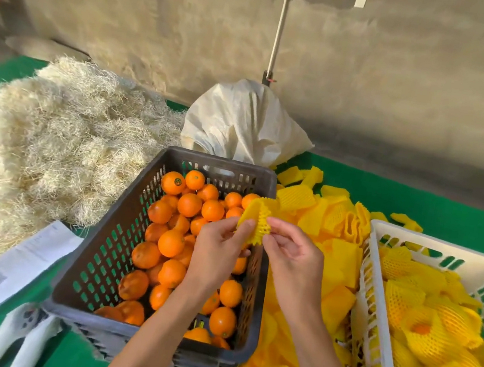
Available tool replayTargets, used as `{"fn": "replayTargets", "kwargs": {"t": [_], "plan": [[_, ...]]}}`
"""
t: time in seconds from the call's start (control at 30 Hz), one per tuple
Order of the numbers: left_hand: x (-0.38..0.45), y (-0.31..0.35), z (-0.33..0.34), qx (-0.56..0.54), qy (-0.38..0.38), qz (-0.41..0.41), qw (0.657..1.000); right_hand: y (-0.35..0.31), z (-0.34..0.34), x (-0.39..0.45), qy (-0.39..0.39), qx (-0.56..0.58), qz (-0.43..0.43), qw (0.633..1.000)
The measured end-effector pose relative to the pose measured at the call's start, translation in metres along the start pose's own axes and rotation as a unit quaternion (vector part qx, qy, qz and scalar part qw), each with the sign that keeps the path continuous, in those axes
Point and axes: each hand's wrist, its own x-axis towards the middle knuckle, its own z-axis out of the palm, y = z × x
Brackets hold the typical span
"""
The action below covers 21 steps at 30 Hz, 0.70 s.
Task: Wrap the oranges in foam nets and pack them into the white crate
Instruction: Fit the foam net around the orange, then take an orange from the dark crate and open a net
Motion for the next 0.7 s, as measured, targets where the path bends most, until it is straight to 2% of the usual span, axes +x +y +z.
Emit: {"fn": "replayTargets", "kwargs": {"t": [0.1,0.17,0.23,0.3,0.33,0.4,0.47,0.53,0.57,0.63,0.67,0.7], "plan": [[-0.003,-0.005,-0.010,0.103,0.043,0.030,0.993,0.002,0.010,-0.003,-0.015,-0.112,-0.077,0.991],[-0.005,-0.006,-0.019,0.207,0.068,0.052,0.975,0.007,0.015,-0.004,-0.089,-0.212,-0.121,0.966],[-0.007,-0.009,-0.030,0.300,0.066,0.071,0.949,0.014,0.023,-0.005,-0.172,-0.302,-0.078,0.934],[-0.009,-0.010,-0.038,0.354,0.009,0.083,0.932,0.019,0.031,-0.005,-0.183,-0.389,-0.020,0.903],[-0.011,-0.011,-0.041,0.364,-0.033,0.081,0.927,0.020,0.035,-0.005,-0.178,-0.409,-0.018,0.895],[-0.010,-0.013,-0.051,0.357,-0.084,0.068,0.928,0.019,0.044,-0.003,-0.161,-0.417,-0.026,0.894],[-0.004,-0.018,-0.063,0.365,-0.093,0.053,0.925,0.020,0.049,0.000,-0.123,-0.379,0.023,0.917],[0.002,-0.023,-0.073,0.345,-0.092,0.038,0.933,0.023,0.054,0.004,-0.097,-0.366,0.060,0.924],[0.004,-0.025,-0.077,0.303,-0.097,0.024,0.948,0.025,0.057,0.006,-0.102,-0.391,0.049,0.913],[0.012,-0.029,-0.086,0.194,-0.114,-0.036,0.974,0.028,0.063,0.011,-0.134,-0.475,0.020,0.869],[0.018,-0.033,-0.092,0.170,-0.116,-0.078,0.975,0.031,0.066,0.014,-0.147,-0.507,0.015,0.849],[0.028,-0.040,-0.097,0.192,-0.110,-0.117,0.968,0.035,0.069,0.016,-0.159,-0.523,0.016,0.837]]}}
